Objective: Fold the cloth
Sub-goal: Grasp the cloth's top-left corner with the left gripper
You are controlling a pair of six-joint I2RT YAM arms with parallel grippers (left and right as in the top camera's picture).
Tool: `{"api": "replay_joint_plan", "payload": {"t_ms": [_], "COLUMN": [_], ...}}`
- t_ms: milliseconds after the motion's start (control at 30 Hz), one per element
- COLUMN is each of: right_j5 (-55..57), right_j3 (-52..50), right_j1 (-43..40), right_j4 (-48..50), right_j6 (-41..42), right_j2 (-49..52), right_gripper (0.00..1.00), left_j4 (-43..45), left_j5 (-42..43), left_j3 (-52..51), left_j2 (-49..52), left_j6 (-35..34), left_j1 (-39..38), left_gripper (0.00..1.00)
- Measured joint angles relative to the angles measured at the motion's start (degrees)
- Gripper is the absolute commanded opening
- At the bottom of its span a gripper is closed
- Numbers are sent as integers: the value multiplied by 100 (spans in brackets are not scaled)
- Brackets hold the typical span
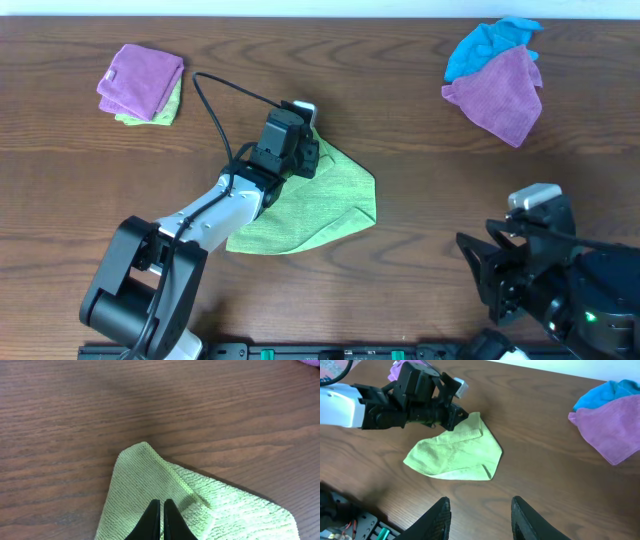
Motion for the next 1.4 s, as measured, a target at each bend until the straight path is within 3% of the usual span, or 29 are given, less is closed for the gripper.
{"api": "replay_joint_plan", "payload": {"t_ms": [767, 1033, 1167, 1400], "right_j5": [39, 70, 157, 170], "right_j3": [0, -133, -715, -2695], "right_j1": [0, 0, 0, -111], "right_j4": [-74, -59, 376, 3010], "right_j6": [0, 0, -13, -4], "right_j2": [0, -2, 0, 446], "right_gripper": [40, 40, 22, 1], "left_j4": [339, 247, 170, 39], "left_j5": [-391, -1541, -2041, -2271], "left_j3": [22, 66, 66, 79], "left_j2": [1023, 1073, 1084, 1093], "left_j6": [98, 278, 282, 282], "left_j1": [0, -26, -24, -26], "left_gripper": [6, 5, 6, 6]}}
